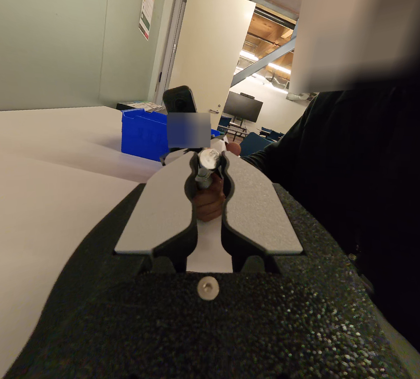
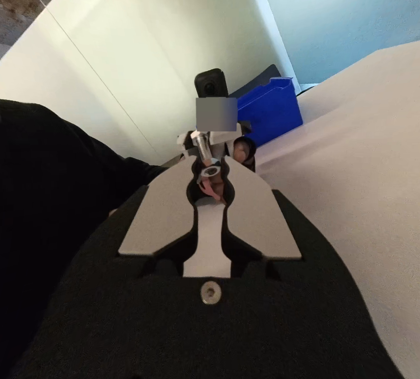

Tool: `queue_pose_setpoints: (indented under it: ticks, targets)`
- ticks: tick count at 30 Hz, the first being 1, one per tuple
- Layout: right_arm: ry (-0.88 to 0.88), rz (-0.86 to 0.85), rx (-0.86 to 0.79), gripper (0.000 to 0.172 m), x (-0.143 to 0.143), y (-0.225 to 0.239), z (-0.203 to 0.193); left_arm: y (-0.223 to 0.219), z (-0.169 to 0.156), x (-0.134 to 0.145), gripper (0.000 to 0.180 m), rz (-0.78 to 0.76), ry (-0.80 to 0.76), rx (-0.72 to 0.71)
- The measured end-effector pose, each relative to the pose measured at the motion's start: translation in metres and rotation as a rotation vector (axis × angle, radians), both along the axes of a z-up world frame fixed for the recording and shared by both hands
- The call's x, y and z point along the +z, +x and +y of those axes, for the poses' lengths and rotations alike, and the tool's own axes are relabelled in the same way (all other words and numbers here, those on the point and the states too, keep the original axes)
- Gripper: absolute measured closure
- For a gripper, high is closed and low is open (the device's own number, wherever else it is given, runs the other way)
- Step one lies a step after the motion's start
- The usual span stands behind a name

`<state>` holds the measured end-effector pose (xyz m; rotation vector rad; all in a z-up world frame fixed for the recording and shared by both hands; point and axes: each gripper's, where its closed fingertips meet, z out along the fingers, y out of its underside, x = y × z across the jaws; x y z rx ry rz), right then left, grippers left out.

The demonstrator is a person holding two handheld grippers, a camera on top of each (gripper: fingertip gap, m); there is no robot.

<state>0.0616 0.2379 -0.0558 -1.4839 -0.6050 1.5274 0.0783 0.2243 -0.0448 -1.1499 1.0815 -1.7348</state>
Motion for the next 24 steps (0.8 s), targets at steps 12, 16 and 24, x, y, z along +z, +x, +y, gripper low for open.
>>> queue_pose_setpoints:
  ticks: [12, 16, 24]
  targets:
    - [1.565, -0.901, -0.696, 0.158, -0.007, 0.005, -0.004, 0.007, 0.007, -0.009, 0.163, 0.076, -0.033, 0.038]
    - [1.19, -0.706, -0.604, 0.138, -0.002, 0.006, -0.002, 0.002, 0.008, -0.003, 0.162, 0.034, -0.047, 0.042]
    - [0.066, -0.043, -0.063, 0.127, -0.004, -0.001, -0.004, -0.003, 0.006, 0.004, 0.162, -0.026, -0.024, 0.023]
